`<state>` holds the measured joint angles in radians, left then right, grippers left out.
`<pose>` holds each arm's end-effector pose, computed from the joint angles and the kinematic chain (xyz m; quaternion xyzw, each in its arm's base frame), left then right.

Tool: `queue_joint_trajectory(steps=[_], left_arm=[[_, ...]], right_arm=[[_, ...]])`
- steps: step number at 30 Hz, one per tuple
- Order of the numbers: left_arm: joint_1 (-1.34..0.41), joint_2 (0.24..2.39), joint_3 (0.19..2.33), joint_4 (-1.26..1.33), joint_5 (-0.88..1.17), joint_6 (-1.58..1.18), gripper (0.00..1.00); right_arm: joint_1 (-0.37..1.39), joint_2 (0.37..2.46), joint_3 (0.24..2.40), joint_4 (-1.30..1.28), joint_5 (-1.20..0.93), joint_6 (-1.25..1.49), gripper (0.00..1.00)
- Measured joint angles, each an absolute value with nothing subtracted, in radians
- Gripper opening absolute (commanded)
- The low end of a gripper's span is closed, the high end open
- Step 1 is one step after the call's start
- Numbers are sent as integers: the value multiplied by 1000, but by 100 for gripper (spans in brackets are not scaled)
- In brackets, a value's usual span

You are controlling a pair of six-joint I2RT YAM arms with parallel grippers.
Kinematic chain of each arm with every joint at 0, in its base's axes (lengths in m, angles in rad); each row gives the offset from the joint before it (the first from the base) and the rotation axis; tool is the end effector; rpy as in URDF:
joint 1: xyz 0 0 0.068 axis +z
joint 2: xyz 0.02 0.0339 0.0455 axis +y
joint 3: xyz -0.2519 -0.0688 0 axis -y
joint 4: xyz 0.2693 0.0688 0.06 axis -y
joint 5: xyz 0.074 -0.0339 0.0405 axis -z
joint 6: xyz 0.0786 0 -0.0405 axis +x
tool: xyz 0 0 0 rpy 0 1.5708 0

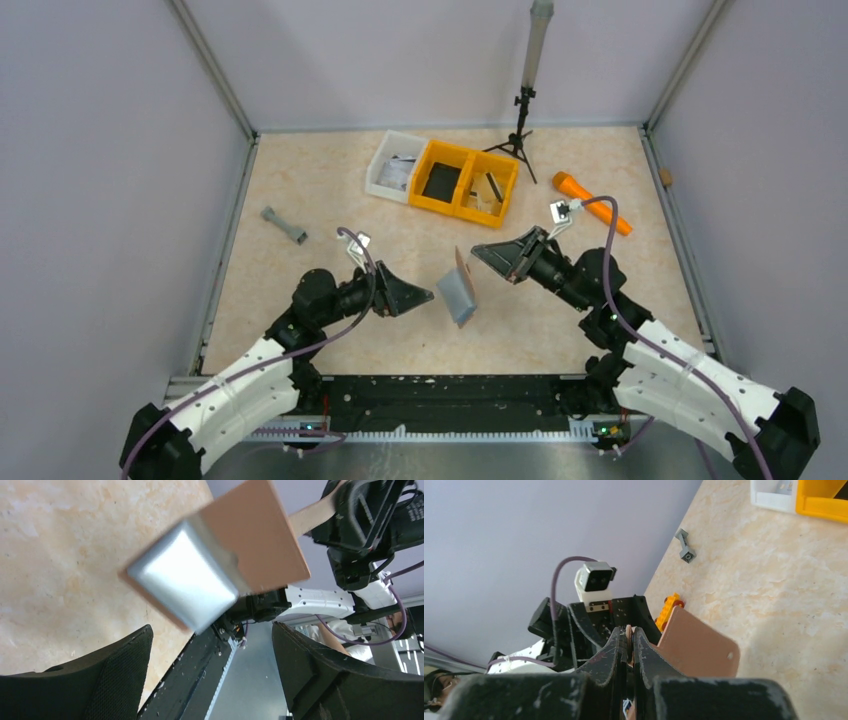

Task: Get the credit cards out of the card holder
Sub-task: Open the card holder at the center of the board.

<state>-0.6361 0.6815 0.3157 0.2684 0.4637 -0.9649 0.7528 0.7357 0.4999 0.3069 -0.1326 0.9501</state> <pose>0.1729 -0.1714 0.2179 0.0343 0.7364 -0.5878 0.3332 0.1831 0.1858 0.2888 0.0187 0.6815 0.5790 0.4471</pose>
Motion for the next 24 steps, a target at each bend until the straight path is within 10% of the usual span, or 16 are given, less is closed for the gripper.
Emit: queue_joint_trajectory(steps=[9, 17, 24], left_arm=[[-636, 679, 172, 469, 485, -1068, 99], [-636, 670, 173, 595, 469, -1124, 85], [-636, 772, 154, 796, 473, -1236, 99]], right_arm=[[753, 728, 559, 328, -102, 953, 0], [753, 777, 661, 407, -110, 970, 0], [753, 851, 700, 509, -165, 1039, 0]])
